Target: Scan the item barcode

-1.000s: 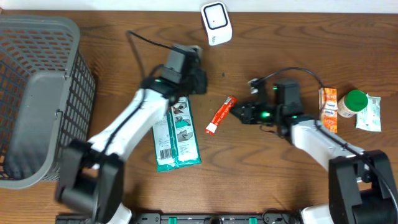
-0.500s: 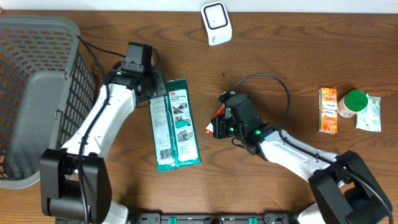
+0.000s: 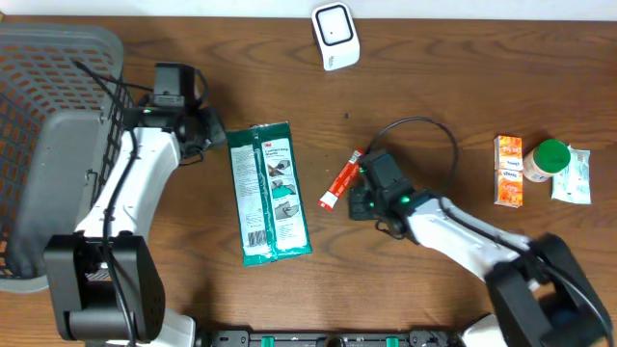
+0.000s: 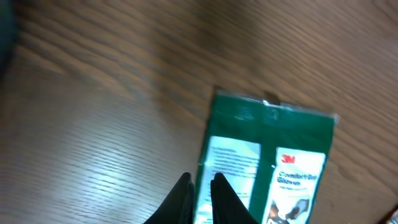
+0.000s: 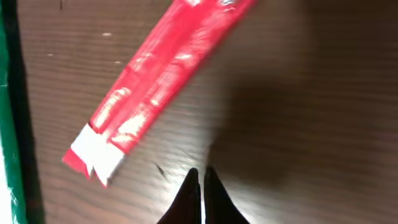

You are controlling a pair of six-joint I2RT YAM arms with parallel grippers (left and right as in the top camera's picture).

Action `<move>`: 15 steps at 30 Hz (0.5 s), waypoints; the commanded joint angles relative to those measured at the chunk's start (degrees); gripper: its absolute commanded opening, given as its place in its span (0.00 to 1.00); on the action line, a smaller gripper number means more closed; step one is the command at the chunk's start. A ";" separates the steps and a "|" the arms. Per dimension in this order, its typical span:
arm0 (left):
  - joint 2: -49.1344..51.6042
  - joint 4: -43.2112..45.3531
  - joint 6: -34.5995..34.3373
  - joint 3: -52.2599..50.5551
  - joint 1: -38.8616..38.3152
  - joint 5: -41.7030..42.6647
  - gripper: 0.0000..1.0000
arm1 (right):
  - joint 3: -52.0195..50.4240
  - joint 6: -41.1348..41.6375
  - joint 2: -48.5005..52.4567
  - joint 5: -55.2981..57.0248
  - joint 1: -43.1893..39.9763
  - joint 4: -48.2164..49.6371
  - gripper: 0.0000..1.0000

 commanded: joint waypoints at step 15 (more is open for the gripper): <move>0.04 1.09 0.50 0.20 4.13 -0.50 0.84 | 1.55 -1.20 0.22 -0.11 7.17 12.87 0.02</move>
